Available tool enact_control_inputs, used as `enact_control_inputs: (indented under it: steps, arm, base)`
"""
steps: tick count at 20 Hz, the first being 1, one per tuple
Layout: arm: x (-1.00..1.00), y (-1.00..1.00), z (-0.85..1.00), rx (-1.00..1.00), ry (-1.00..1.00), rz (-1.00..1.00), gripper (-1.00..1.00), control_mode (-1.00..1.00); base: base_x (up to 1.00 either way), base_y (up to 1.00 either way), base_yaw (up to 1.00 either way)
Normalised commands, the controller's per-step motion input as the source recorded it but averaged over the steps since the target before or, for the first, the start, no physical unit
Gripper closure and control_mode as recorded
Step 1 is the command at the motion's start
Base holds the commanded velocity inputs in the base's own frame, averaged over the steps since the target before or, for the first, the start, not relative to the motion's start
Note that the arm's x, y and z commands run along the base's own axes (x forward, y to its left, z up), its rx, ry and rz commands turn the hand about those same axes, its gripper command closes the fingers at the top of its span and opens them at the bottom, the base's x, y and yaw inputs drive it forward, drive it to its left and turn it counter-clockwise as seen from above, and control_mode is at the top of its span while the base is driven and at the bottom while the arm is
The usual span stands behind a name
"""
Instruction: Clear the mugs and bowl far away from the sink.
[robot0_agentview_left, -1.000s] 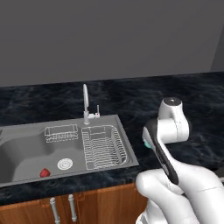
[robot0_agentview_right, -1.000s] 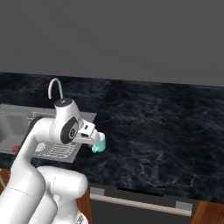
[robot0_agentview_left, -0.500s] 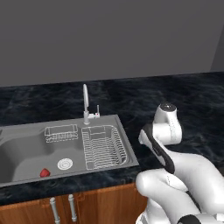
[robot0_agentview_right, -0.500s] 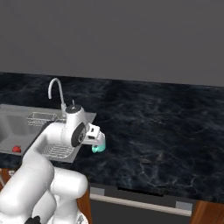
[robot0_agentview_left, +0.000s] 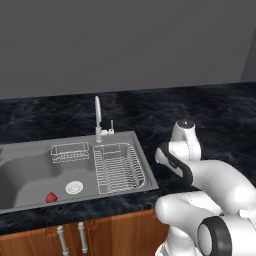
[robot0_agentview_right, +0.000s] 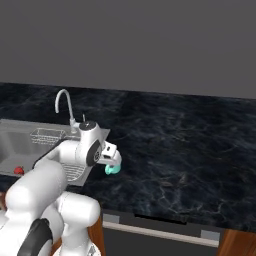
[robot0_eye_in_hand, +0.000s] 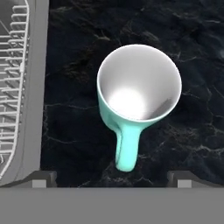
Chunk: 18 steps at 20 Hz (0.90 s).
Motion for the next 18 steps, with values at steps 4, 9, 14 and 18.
enact_control_inputs:
  steps: [4, 9, 14, 18]
  arm:
    - [0.20, -0.01, -0.13, 0.00, 0.01, -0.07, -1.00, -1.00]
    - [0.08, -0.04, -0.18, 0.00, 0.00, -0.04, -1.00, -1.00]
    - [0.02, -0.07, -0.39, 0.00, 0.00, 0.00, -1.00, -1.00]
    - [0.08, -0.03, -0.36, 0.00, 0.00, 0.00, -1.00, -1.00]
  base:
    - [0.00, 0.00, 0.00]
    - [0.00, 0.00, 0.00]
    - [0.00, 0.00, 0.00]
    - [0.00, 0.00, 0.00]
